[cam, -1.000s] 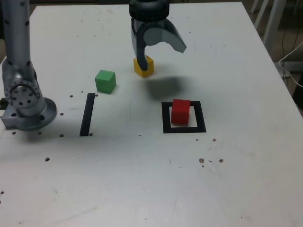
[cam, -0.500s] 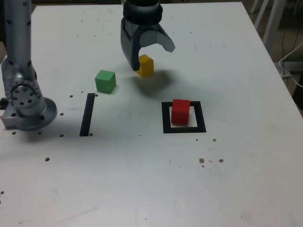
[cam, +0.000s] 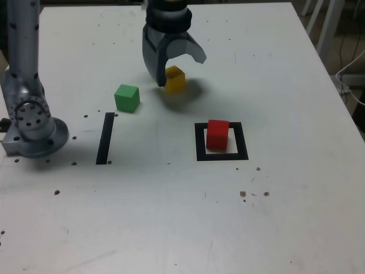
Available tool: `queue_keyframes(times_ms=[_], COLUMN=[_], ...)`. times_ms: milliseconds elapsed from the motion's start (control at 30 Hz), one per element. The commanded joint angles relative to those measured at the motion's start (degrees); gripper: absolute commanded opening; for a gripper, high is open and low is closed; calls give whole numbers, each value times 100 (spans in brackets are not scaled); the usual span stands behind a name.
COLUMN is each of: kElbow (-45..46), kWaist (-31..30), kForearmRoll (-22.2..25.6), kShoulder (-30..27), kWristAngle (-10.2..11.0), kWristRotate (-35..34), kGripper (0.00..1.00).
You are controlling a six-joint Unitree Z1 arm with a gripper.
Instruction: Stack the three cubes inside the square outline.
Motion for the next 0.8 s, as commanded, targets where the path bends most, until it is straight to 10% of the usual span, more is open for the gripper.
queue_keyframes(times_ms=[0,767], kElbow=[14,-8], kWaist=[62,193], kForearmRoll=[-15,-282], kShoulder=[74,199], kWristAngle=[-4,-49], kWristRotate=[-9,7], kGripper=[99,61])
